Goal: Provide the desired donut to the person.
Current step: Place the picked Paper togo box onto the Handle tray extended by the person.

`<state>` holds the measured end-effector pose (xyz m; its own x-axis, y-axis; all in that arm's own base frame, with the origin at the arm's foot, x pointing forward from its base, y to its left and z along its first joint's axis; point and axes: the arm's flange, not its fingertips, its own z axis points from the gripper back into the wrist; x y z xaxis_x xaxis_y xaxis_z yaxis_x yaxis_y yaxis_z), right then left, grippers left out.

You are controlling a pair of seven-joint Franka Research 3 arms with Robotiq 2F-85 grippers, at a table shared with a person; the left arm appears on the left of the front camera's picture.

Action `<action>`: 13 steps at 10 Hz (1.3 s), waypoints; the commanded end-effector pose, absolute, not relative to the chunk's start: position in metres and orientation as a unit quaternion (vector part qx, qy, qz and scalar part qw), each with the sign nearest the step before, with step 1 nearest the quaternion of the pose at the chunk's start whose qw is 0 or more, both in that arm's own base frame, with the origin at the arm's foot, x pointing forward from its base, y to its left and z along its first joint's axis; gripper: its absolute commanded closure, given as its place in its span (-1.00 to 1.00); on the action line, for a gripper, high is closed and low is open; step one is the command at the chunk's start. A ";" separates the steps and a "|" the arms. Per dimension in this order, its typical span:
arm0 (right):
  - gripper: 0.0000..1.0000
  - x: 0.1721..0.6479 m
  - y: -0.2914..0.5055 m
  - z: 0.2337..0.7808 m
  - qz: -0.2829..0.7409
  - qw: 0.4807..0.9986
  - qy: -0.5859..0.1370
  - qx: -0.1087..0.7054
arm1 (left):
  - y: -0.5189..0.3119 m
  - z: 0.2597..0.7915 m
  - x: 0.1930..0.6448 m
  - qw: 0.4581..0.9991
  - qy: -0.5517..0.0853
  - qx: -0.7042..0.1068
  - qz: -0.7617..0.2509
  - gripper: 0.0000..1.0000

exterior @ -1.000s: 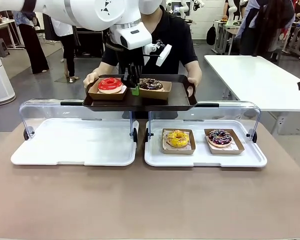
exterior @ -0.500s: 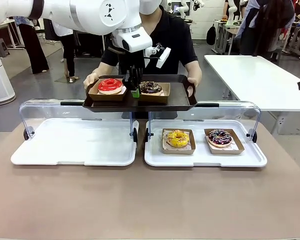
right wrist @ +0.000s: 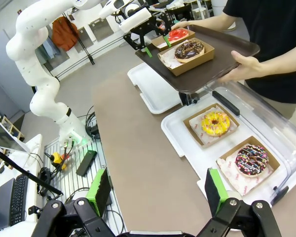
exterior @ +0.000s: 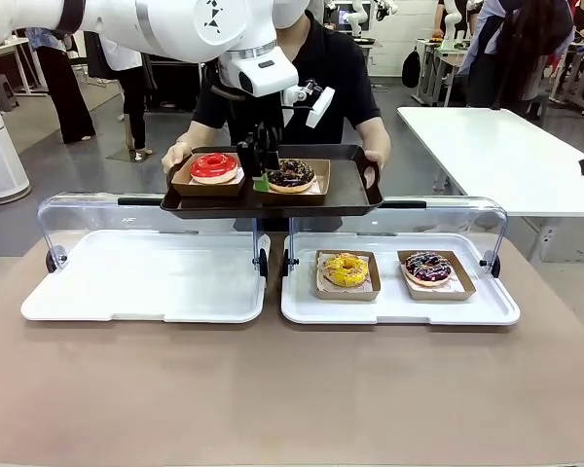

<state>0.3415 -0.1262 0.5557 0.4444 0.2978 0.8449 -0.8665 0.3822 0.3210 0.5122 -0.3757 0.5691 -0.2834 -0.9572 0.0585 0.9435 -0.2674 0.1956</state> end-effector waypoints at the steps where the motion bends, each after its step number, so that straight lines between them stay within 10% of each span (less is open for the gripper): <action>1: -1.00 0.343 -0.126 0.556 0.388 0.743 -0.365 0.405 | -0.375 0.574 0.510 0.599 -0.093 0.042 -0.794 -1.00; 7: -1.00 0.343 -0.126 0.556 0.388 0.743 -0.365 0.405 | -0.360 0.582 0.499 0.632 -0.082 0.028 -0.770 -1.00; 13: -1.00 0.343 -0.126 0.556 0.388 0.743 -0.365 0.405 | -0.147 0.615 0.394 0.646 -0.090 0.013 -0.758 -1.00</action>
